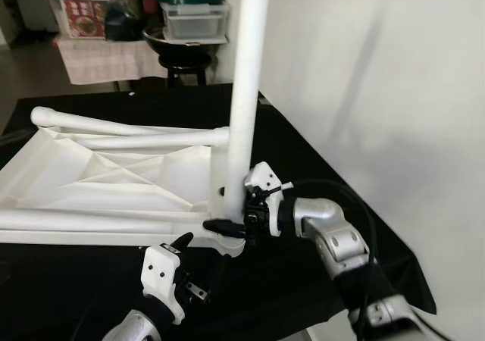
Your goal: Building children table
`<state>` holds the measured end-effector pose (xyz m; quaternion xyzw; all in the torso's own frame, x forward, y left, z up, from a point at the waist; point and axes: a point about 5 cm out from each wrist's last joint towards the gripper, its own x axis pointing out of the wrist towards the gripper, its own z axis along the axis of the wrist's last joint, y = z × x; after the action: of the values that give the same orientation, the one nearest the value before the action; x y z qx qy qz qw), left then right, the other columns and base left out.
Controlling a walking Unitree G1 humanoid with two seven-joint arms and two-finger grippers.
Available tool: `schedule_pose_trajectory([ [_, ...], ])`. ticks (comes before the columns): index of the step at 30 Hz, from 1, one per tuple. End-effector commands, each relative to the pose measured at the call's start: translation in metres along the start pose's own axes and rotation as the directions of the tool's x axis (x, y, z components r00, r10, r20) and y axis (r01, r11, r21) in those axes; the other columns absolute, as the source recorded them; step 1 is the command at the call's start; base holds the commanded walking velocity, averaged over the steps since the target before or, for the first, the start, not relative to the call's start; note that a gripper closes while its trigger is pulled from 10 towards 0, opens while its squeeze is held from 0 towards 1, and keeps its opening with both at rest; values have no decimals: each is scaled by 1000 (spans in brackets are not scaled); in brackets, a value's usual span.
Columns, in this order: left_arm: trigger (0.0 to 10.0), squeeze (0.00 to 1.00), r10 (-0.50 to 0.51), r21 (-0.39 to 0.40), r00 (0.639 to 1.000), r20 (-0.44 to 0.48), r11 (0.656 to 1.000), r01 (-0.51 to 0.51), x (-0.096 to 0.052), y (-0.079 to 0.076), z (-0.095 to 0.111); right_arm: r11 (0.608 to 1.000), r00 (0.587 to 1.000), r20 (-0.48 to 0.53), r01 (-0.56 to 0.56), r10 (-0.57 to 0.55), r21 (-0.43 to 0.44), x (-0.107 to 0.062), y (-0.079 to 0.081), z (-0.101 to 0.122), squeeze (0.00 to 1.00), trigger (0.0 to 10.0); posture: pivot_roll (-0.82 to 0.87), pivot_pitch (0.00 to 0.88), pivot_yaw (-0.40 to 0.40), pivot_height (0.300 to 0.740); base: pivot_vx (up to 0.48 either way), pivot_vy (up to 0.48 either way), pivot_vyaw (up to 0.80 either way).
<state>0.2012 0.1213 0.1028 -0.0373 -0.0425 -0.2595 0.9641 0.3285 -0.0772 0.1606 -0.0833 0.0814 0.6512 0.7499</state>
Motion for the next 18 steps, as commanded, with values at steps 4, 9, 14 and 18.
schedule_pose_trajectory([
  [4, 10000, 0, 5, 1, 1000, -9, 1000, -5, 0, -2, -3, 989, 990, -25, -142, 142, -30, 7, -3, 9, 0, 10000, -32, 0, -123, 740, 0, 0, 0],
  [9, 10000, 0, 11, 3, 1000, -6, 1000, -11, 0, -3, -3, 980, 980, -22, -198, 197, -13, 4, -6, 14, 0, 0, -30, 0, -127, 740, 0, 0, 0],
  [14, 10000, 0, 12, 1, 1000, -3, 1000, -12, 1, -4, -2, 981, 981, -9, -195, 195, 4, -1, -8, 12, 0, 0, -36, 0, -124, 740, 0, 0, 0],
  [18, 10000, 0, 10, -3, 1000, -2, 1000, -10, 1, -4, -2, 991, 991, 18, -130, 129, 16, -14, -10, 2, 0, 0, -37, 0, -121, 740, 0, 0, 0],
])
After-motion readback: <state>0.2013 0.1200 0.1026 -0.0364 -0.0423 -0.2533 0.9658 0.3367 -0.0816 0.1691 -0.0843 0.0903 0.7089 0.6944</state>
